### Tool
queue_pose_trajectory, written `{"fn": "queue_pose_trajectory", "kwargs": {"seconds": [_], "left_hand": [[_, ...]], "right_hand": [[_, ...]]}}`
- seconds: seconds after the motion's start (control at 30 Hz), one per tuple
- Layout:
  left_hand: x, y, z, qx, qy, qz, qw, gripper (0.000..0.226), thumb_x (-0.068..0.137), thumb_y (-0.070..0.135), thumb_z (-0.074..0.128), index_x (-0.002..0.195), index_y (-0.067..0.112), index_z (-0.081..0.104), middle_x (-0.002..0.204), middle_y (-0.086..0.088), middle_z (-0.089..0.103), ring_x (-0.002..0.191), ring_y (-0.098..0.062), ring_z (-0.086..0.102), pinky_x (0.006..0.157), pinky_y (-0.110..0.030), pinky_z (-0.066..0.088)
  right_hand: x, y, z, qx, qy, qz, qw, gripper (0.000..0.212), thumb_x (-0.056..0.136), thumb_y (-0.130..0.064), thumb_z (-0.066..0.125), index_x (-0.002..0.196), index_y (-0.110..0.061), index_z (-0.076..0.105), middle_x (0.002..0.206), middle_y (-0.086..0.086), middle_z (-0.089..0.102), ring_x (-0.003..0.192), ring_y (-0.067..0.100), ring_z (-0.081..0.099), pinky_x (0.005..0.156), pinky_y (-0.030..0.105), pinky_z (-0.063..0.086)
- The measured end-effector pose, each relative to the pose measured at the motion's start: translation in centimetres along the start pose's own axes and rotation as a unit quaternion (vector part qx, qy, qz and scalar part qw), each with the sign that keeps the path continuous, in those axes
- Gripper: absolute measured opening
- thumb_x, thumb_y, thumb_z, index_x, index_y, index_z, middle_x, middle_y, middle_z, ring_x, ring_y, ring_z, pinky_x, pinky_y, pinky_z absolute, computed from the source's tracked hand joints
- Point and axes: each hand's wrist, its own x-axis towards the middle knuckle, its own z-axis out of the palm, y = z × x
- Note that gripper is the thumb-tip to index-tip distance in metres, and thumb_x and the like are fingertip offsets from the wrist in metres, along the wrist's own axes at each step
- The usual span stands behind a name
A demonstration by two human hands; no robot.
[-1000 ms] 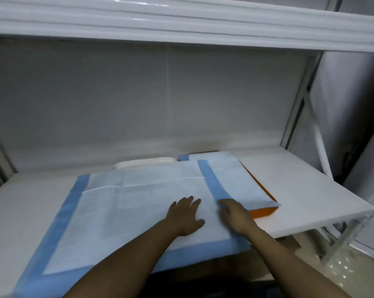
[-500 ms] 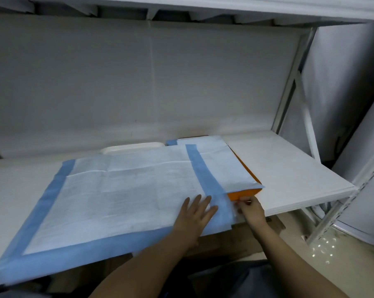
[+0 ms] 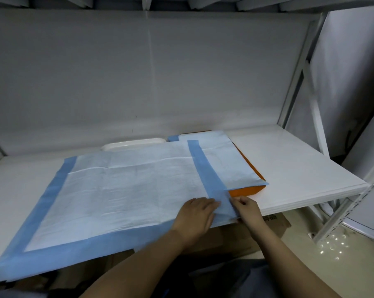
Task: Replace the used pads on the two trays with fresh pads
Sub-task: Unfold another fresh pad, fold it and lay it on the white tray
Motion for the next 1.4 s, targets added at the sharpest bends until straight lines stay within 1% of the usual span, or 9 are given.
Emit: {"fn": "queue_pose_trajectory", "kwargs": {"seconds": [0.17,0.3,0.53,0.7,0.8,0.87,1.0,1.13,1.4], "left_hand": [[2.5,0.0,-3.4,-0.269,0.019,-0.241,0.932,0.046,0.103,0.032,0.023,0.135,0.015,0.050,0.139,-0.003,0.052,0.126,-0.018,0.049,0.101,-0.018,0.031],[5.0,-0.1,-5.5,-0.354,0.187,-0.359,0.843,0.040,0.104,0.025,0.027,0.131,0.011,0.053,0.134,-0.005,0.056,0.123,-0.020,0.051,0.096,-0.014,0.031],[3.7,0.7,-0.7,-0.113,0.000,-0.095,0.989,0.066,0.089,0.042,0.011,0.140,0.018,0.046,0.143,-0.011,0.048,0.127,-0.029,0.050,0.104,-0.036,0.038],[2.8,1.6,0.8,-0.033,-0.160,-0.078,0.984,0.085,0.073,0.051,-0.015,0.151,0.030,0.014,0.160,-0.001,0.009,0.146,-0.022,0.011,0.117,-0.041,0.010],[2.8,1.3,1.1,-0.026,-0.165,-0.089,0.982,0.059,0.095,0.041,0.018,0.152,0.027,0.007,0.160,0.000,0.003,0.147,-0.021,0.005,0.118,-0.040,0.005],[2.6,1.1,1.3,-0.035,-0.156,-0.089,0.983,0.061,0.097,0.033,0.037,0.152,0.023,0.010,0.160,0.001,0.006,0.147,-0.019,0.008,0.118,-0.036,0.005],[3.0,1.6,0.6,-0.105,-0.108,-0.116,0.982,0.076,0.085,0.054,-0.001,0.148,0.023,0.028,0.156,0.002,0.025,0.144,-0.016,0.022,0.117,-0.031,0.014],[4.6,2.0,0.0,-0.213,0.038,-0.249,0.944,0.066,0.096,0.051,0.008,0.144,0.017,0.037,0.149,-0.003,0.040,0.137,-0.019,0.037,0.115,-0.030,0.024],[2.6,2.3,1.8,-0.002,-0.173,-0.072,0.982,0.066,0.096,0.048,0.033,0.151,0.032,0.000,0.160,0.000,-0.008,0.147,-0.022,-0.008,0.116,-0.044,-0.007]], "right_hand": [[-0.4,-0.4,0.4,0.061,-0.019,0.023,0.998,0.021,0.095,-0.018,0.055,0.099,0.002,0.057,0.093,0.010,0.057,0.083,0.020,0.058,0.056,0.028,0.056],[-0.5,-0.7,0.5,0.072,-0.002,0.026,0.997,0.022,0.096,-0.021,0.053,0.098,0.000,0.055,0.089,0.010,0.054,0.074,0.021,0.059,0.054,0.026,0.054],[-0.2,-0.8,0.0,0.063,-0.002,0.035,0.997,0.012,0.095,-0.016,0.053,0.088,-0.007,0.054,0.087,0.010,0.057,0.074,0.017,0.058,0.052,0.024,0.052],[-0.1,-0.2,-0.8,0.057,0.006,0.058,0.997,0.002,0.094,-0.008,0.053,0.093,-0.008,0.052,0.089,0.006,0.058,0.071,0.016,0.057,0.047,0.018,0.051],[0.2,0.4,-0.9,0.015,0.066,0.007,0.998,0.004,0.093,-0.012,0.057,0.095,-0.009,0.054,0.098,0.010,0.061,0.082,0.023,0.062,0.052,0.022,0.052],[0.3,0.6,-0.9,0.024,0.088,0.003,0.996,0.002,0.092,-0.011,0.057,0.092,-0.013,0.055,0.099,0.011,0.062,0.086,0.027,0.063,0.054,0.025,0.052],[0.3,0.8,-0.5,0.023,0.072,0.017,0.997,0.008,0.093,-0.015,0.058,0.096,-0.009,0.056,0.099,0.012,0.061,0.086,0.028,0.064,0.057,0.030,0.056],[-0.1,0.6,-0.4,0.052,0.077,0.026,0.995,0.009,0.093,-0.021,0.058,0.090,-0.014,0.054,0.097,0.008,0.060,0.086,0.028,0.065,0.068,0.039,0.059],[-0.3,0.3,-0.9,0.039,0.076,0.013,0.996,0.008,0.094,-0.013,0.054,0.100,-0.008,0.055,0.095,0.010,0.062,0.076,0.017,0.060,0.056,0.023,0.051]]}}
